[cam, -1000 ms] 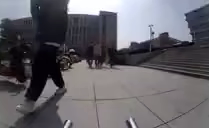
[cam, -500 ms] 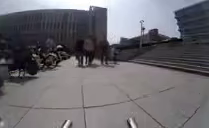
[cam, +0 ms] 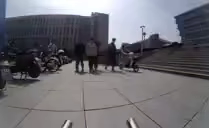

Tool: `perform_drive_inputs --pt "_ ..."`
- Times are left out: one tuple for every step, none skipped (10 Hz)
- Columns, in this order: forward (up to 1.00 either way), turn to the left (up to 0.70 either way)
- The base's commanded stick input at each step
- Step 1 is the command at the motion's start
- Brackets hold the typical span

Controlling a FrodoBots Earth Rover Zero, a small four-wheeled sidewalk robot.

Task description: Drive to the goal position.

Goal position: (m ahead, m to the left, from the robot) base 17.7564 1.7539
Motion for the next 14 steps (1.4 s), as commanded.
perform_drive_inputs --pt "0.7 0.19" --pt "0.7 0.12" --pt "0.7 0.06" --pt "0.7 0.01" --pt "0.7 0.01" --pt "0.7 0.01" --pt "0.7 0.01" --pt "0.7 0.01" --pt "0.7 0.01" --pt "0.7 0.01" --pt "0.7 0.01" --pt "0.7 0.01" --pt "0.7 0.01" --pt "0.7 0.01"
